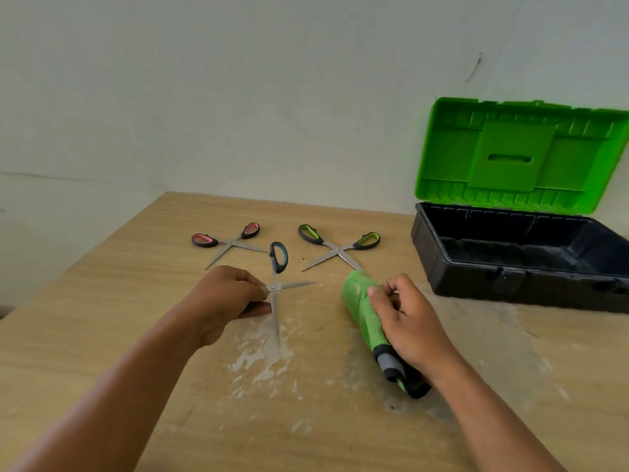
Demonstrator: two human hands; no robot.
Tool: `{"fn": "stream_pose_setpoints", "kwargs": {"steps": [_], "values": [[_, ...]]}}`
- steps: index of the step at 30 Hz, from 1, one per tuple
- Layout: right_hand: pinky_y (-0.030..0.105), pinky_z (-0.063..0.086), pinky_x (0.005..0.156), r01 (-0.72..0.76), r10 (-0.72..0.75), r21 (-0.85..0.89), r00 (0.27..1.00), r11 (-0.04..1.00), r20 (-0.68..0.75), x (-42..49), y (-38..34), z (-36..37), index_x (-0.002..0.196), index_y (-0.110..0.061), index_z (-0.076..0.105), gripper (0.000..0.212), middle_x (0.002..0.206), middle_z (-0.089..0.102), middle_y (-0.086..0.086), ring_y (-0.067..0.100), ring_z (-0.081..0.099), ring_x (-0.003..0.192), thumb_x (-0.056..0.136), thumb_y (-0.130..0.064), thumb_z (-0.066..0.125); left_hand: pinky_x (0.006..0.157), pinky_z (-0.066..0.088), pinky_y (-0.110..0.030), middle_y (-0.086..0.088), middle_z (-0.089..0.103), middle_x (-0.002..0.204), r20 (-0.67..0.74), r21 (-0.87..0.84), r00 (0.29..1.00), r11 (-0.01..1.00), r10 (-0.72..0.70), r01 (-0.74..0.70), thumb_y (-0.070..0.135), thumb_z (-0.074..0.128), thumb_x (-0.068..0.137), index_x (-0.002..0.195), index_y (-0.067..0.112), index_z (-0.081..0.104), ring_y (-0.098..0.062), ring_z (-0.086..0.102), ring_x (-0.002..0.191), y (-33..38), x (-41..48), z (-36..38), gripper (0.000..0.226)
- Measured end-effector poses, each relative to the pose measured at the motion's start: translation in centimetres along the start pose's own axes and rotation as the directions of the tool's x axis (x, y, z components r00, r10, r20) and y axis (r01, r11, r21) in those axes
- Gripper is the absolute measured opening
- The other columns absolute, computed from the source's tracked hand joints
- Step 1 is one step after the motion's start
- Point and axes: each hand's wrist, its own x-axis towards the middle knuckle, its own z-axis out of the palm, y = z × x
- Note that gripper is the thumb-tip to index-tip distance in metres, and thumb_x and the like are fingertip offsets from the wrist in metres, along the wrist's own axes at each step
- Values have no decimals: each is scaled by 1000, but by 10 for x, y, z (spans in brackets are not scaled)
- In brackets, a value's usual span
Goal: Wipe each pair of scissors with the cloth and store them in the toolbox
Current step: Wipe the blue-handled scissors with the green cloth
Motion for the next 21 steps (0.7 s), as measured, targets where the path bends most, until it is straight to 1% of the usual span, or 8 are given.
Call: {"fn": "stream_pose_setpoints", "kwargs": {"steps": [3, 7, 13, 15, 16, 18, 20, 21], "values": [[18, 41, 53, 34, -33, 46, 999, 998, -22, 1, 6, 3, 94, -14, 52, 22, 73, 52, -1, -1, 47, 58, 102, -34, 55, 69, 62, -27, -26, 67, 95, 64, -141, 998, 990, 25, -16, -8, 55, 93, 89, -8, 63, -27, 69, 82, 7, -3, 14, 9], [21, 37, 46, 126, -125, 62, 992, 990, -26, -5, 7, 11, 94, -19, 48, 17, 66, 50, -3, 2, 46, 51, 102, -33, 53, 68, 63, -26, -23, 71, 90, 137, -317, 987, 948, 88, -41, -11, 53, 92, 96, -8, 64, -24, 72, 78, 17, -5, 34, 12], [21, 33, 43, 216, -211, 97, 975, 971, -63, -7, 11, 16, 97, -22, 44, 13, 58, 47, -7, 4, 44, 46, 102, -31, 51, 70, 63, -28, -11, 74, 79, 159, -443, 974, 894, 161, -75, -18, 54, 87, 117, 0, 63, -22, 74, 72, 9, -6, 51, 36], [23, 33, 42, 227, -223, 99, 973, 969, -50, -9, 12, 16, 103, -24, 44, 8, 58, 50, -5, 5, 44, 46, 103, -31, 50, 70, 63, -29, -13, 74, 84, 175, -463, 968, 883, 178, -79, -19, 52, 87, 120, -1, 61, -24, 75, 74, 4, -8, 53, 38], [26, 34, 41, 237, -234, 95, 971, 967, -39, -10, 12, 17, 107, -26, 45, 7, 59, 54, -2, 7, 45, 45, 103, -30, 49, 69, 63, -28, -17, 72, 94, 181, -467, 966, 880, 187, -83, -19, 52, 88, 120, -2, 62, -25, 75, 76, 2, -9, 54, 38], [40, 42, 40, 262, -263, 91, 965, 961, -5, -13, 11, 17, 117, -36, 46, 14, 70, 65, 4, 19, 55, 49, 104, -30, 48, 70, 62, -27, -22, 68, 109, 180, -470, 963, 877, 202, -96, -18, 52, 89, 118, -2, 64, -26, 76, 82, -1, -10, 53, 35], [51, 48, 47, 293, -296, 70, 955, 953, 30, -16, 7, 19, 126, -47, 47, 27, 85, 70, 12, 31, 64, 61, 105, -29, 47, 70, 62, -26, -22, 67, 107, 179, -473, 961, 875, 210, -103, -17, 52, 89, 115, -2, 66, -27, 75, 85, -4, -11, 52, 32], [51, 50, 49, 312, -315, 59, 949, 948, 37, -17, 5, 20, 129, -49, 48, 32, 90, 70, 11, 31, 65, 64, 105, -27, 46, 70, 62, -26, -22, 65, 103, 180, -471, 960, 876, 215, -107, -17, 53, 89, 113, -1, 66, -27, 75, 85, -5, -11, 52, 32]]}}
